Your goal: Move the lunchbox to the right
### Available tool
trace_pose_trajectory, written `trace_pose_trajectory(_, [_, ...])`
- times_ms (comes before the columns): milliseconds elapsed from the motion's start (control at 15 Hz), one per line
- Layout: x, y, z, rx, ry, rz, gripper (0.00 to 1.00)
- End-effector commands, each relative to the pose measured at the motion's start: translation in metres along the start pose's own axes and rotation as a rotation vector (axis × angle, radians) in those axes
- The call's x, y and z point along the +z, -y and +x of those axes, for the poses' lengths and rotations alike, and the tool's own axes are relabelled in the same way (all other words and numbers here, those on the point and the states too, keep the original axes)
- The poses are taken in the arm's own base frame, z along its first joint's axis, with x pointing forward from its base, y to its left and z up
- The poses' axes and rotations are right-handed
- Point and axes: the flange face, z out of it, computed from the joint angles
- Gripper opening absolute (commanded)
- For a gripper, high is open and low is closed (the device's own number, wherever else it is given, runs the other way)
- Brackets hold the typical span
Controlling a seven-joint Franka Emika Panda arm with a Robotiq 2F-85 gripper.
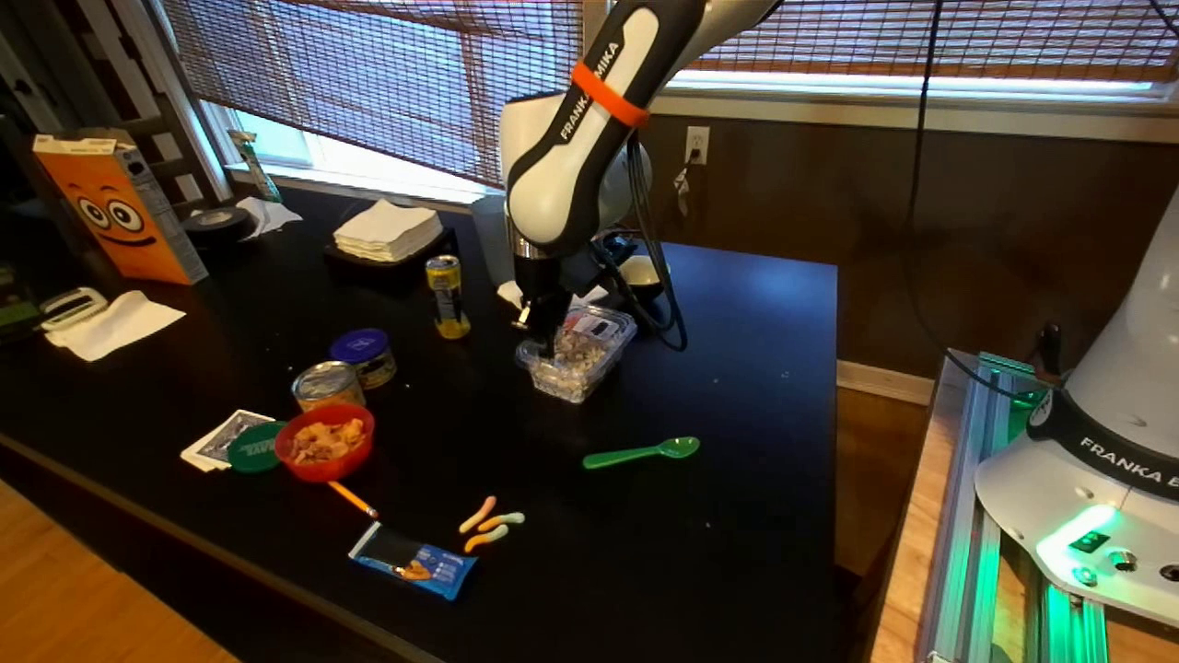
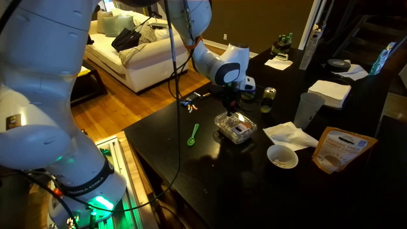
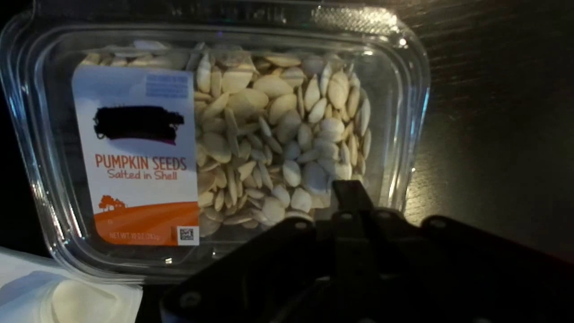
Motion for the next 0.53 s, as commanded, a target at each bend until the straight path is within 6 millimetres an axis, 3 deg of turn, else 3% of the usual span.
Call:
trace_pose_trajectory(0, [0.021,0.000,0.003,0.006,0.035,-0.027,0.00])
trace_pose_trajectory(200, [0.013,0.000,0.006,0.010,0.021,-0.024,0.00])
trace_pose_trajectory(467, [-0.015,0.001,0.015,0.018,-0.027,0.000,0.00])
